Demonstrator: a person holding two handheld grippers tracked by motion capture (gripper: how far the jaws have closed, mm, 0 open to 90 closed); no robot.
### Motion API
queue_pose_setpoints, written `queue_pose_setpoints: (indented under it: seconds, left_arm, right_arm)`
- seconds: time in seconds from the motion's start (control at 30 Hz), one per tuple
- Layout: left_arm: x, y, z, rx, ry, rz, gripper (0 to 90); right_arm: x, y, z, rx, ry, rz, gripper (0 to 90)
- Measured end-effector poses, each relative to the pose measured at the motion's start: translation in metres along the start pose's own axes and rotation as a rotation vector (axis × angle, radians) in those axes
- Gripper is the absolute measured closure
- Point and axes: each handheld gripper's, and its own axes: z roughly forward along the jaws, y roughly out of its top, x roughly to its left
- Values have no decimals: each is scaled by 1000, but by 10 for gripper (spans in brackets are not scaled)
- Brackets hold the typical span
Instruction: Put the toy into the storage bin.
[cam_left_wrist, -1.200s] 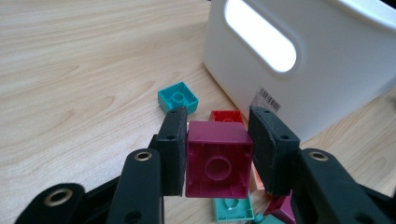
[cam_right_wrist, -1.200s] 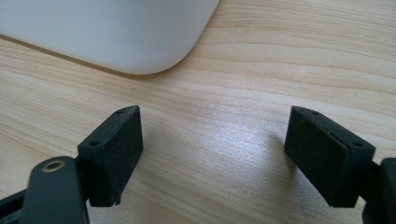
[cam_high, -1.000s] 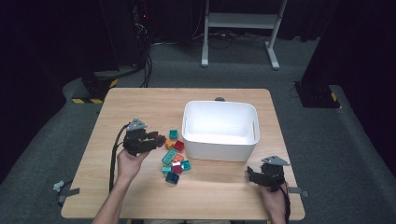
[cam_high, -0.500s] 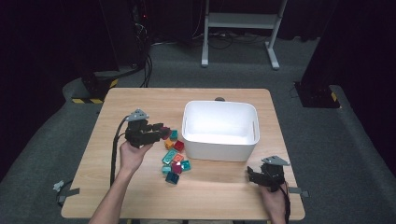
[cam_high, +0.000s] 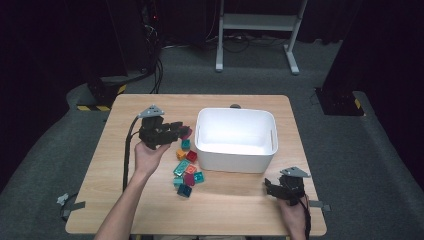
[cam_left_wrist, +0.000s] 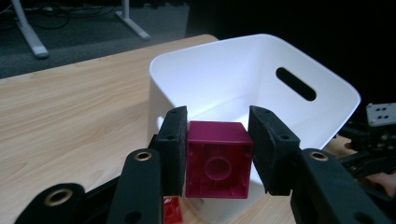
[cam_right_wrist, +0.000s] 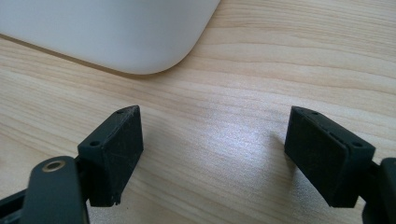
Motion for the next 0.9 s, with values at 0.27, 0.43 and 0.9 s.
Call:
queue_pose_setpoints:
  seconds: [0.27, 0.43, 0.9]
  left_arm:
    - [-16, 14, 22, 29, -15, 47, 588]
    - [-23, 18, 32, 46, -19, 80, 588]
    - [-39, 20, 76, 118, -32, 139, 586]
  right_arm:
    - [0, 0, 0, 2, -1, 1, 195]
    - [0, 0, 0, 2, -1, 1, 195]
    - [0, 0, 0, 2, 0, 1, 197]
